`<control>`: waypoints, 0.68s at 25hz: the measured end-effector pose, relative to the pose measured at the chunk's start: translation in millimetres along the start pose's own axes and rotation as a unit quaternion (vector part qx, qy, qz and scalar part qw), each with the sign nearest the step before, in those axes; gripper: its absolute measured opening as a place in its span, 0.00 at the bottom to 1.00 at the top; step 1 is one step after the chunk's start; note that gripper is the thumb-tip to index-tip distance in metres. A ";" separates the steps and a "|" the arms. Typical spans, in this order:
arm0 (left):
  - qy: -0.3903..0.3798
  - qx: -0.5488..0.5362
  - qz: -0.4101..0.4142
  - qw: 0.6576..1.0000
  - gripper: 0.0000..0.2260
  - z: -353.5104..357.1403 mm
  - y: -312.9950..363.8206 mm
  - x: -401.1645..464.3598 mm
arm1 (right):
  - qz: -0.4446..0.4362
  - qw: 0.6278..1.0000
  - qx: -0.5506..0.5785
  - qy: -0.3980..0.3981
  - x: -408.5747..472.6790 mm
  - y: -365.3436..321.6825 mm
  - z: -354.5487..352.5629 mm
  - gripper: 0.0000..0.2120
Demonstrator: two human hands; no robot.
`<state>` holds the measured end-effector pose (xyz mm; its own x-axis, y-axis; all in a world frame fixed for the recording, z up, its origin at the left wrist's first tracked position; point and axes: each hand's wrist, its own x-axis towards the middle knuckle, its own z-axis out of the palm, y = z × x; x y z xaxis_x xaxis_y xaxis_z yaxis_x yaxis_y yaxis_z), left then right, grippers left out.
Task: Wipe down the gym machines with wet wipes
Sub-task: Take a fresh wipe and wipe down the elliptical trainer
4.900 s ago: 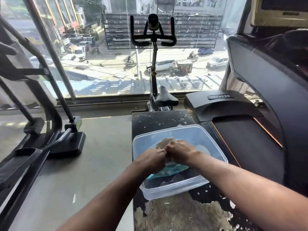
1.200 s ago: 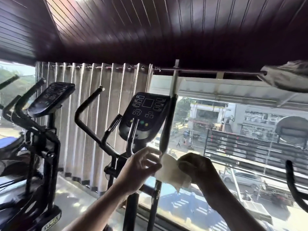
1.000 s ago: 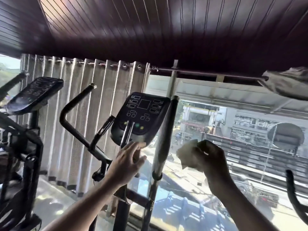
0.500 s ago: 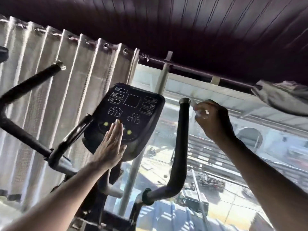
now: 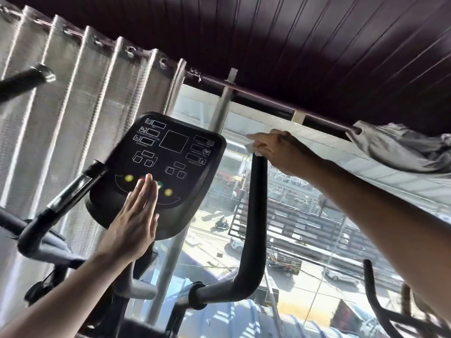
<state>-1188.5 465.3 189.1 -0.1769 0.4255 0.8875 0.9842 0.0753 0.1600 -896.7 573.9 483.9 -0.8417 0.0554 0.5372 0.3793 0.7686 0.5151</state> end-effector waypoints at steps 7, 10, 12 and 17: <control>-0.008 -0.007 -0.023 1.000 0.34 -6.9 7.2 -1.2 | -0.066 0.995 -0.079 -0.007 -27.9 -14.4 12.5 0.16; -0.005 -0.010 -0.014 1.000 0.35 -8.1 7.4 -2.0 | -0.088 0.996 -0.022 -0.006 -49.8 -40.5 18.4 0.12; -0.003 -0.014 -0.013 1.000 0.35 -7.9 7.4 -2.8 | -0.095 0.995 0.004 -0.021 -71.0 -56.3 21.7 0.15; -0.009 -0.019 -0.020 1.000 0.35 -7.0 7.5 -0.8 | -0.138 0.989 0.010 -0.061 -97.5 -85.0 12.9 0.14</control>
<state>-1180.9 459.2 192.7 -0.2162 0.4399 0.8716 0.9754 0.0581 0.2126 -851.8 511.4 379.0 -0.9523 -0.0826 0.2937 0.1229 0.7771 0.6172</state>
